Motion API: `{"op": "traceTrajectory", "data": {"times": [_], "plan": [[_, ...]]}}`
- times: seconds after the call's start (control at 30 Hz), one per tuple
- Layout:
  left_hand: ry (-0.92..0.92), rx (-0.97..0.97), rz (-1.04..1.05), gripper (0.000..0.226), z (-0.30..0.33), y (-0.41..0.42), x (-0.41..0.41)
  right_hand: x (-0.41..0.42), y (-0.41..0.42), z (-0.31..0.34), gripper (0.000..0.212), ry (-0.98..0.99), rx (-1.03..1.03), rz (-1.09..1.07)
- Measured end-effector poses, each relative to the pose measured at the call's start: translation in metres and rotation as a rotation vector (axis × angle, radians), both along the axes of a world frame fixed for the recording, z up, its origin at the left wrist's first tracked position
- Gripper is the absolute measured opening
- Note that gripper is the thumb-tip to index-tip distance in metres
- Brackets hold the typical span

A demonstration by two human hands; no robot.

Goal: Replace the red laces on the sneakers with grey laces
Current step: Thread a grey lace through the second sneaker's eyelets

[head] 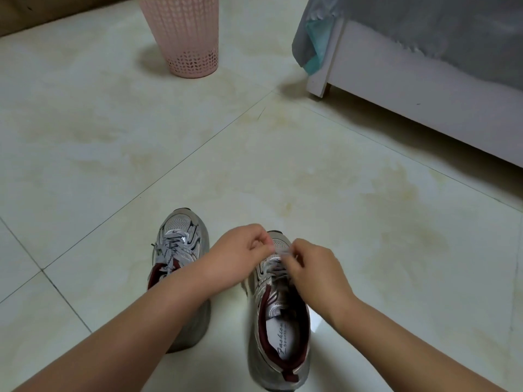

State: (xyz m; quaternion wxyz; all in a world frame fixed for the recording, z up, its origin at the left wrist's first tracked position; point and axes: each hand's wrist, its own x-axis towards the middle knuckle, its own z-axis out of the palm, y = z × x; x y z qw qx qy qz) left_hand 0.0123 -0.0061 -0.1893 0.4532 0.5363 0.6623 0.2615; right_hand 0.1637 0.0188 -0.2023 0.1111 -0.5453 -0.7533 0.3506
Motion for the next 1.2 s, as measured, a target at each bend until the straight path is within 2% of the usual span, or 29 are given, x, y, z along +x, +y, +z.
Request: {"op": "traceTrajectory", "data": {"times": [0.1,0.17,0.27,0.37,0.43,0.53,0.57,0.63,0.67,0.73,0.8,0.9,1.03,1.2], "plan": [[0.286,0.016,-0.106,0.017,-0.004,-0.008,-0.018,0.01,0.012,-0.004,0.024,0.152,-0.159,-0.256],[0.385,-0.027,-0.183,0.022,-0.01,-0.015,-0.026,0.015,0.013,-0.008,0.02,0.222,-0.213,-0.352],[0.539,-0.07,-0.335,0.026,-0.02,-0.023,-0.027,0.017,0.013,-0.013,0.022,0.262,-0.225,-0.392],[0.654,-0.059,-0.388,0.029,-0.027,-0.024,-0.027,0.013,0.013,-0.012,0.026,0.278,-0.218,-0.401],[0.586,-0.064,-0.317,0.029,-0.029,-0.024,-0.027,0.01,0.016,-0.011,0.023,0.276,-0.228,-0.402],[0.281,-0.099,-0.035,0.024,-0.035,-0.024,-0.022,0.006,0.016,-0.006,0.007,0.161,-0.26,-0.306],[0.164,-0.129,0.073,0.023,-0.038,-0.025,-0.02,0.007,0.013,-0.006,0.019,0.094,-0.232,-0.264],[-0.076,-0.19,0.258,0.02,-0.044,-0.026,-0.016,0.006,0.005,-0.004,0.03,0.008,-0.055,-0.195],[-0.166,-0.214,0.313,0.019,-0.046,-0.026,-0.015,0.005,0.0,-0.002,0.026,-0.002,0.056,-0.14],[-0.237,-0.235,0.35,0.019,-0.049,-0.026,-0.013,0.0,-0.01,-0.005,0.012,-0.079,0.125,0.037],[-0.218,-0.229,0.342,0.023,-0.052,-0.027,-0.01,-0.004,-0.019,-0.011,0.008,-0.207,0.045,0.171],[-0.106,-0.218,0.274,0.027,-0.056,-0.029,-0.005,-0.004,-0.024,-0.023,0.021,-0.32,-0.022,0.228],[0.028,-0.157,0.199,0.02,-0.059,-0.028,-0.004,-0.005,-0.022,-0.03,0.033,-0.229,0.009,0.222],[0.184,-0.072,0.092,0.01,-0.058,-0.024,-0.005,-0.006,-0.022,-0.031,0.031,-0.187,0.005,0.208]]}}
